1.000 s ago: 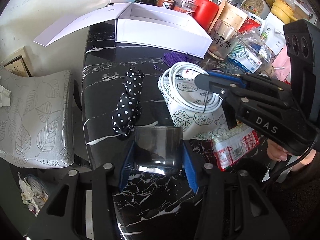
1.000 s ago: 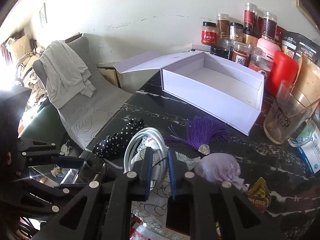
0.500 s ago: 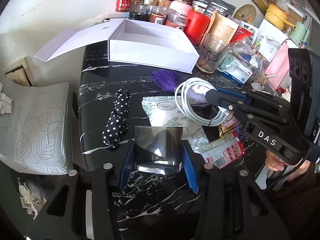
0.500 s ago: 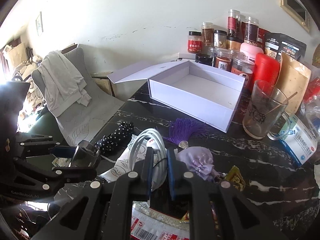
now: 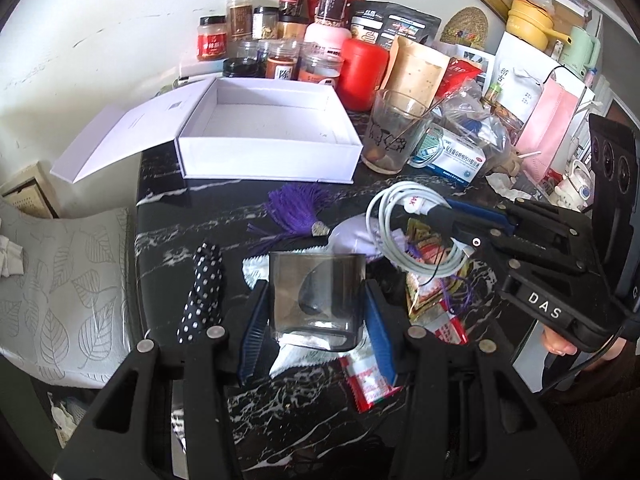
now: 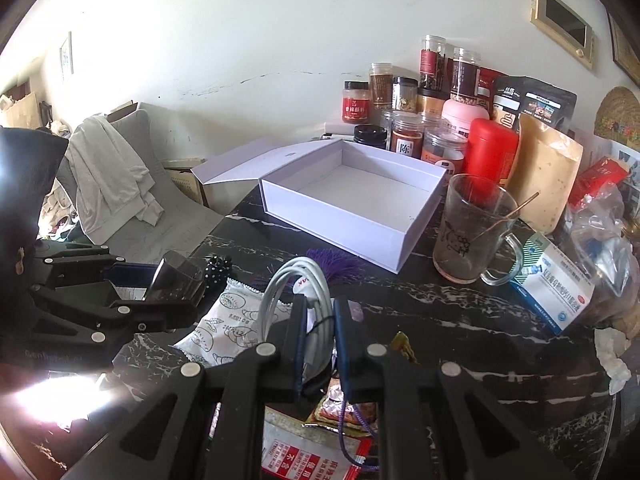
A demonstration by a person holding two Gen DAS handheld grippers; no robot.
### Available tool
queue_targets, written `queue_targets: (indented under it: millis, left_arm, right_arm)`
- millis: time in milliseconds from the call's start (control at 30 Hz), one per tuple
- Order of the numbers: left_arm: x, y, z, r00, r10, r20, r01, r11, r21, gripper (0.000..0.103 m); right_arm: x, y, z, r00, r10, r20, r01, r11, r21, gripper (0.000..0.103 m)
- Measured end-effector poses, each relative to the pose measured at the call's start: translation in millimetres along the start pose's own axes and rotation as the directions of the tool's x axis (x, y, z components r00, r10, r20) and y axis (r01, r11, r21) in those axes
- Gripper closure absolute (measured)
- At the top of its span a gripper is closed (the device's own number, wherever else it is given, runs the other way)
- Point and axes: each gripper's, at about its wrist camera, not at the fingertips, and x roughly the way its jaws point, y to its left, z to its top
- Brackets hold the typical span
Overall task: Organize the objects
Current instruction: 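Carry the case and the cable with both grippers over the open white box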
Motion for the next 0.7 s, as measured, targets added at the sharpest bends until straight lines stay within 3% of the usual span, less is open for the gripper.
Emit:
queue_targets:
  millis: [333,700]
  left_arm:
    - [19,-15,34,1.0,-0.012,0.006,0.012,0.999,0.038,0.058]
    - [47,-5,79,1.0,0.008,-0.005,-0.008,0.999,0.045,0.058]
  right_arm:
    - [2,-19,13,1.0,-0.031,0.005,0.031,0.999,-0.009,0.091]
    - [25,-36,39,1.0,-0.026,0.003,0.026,0.999,-0.027,0.091]
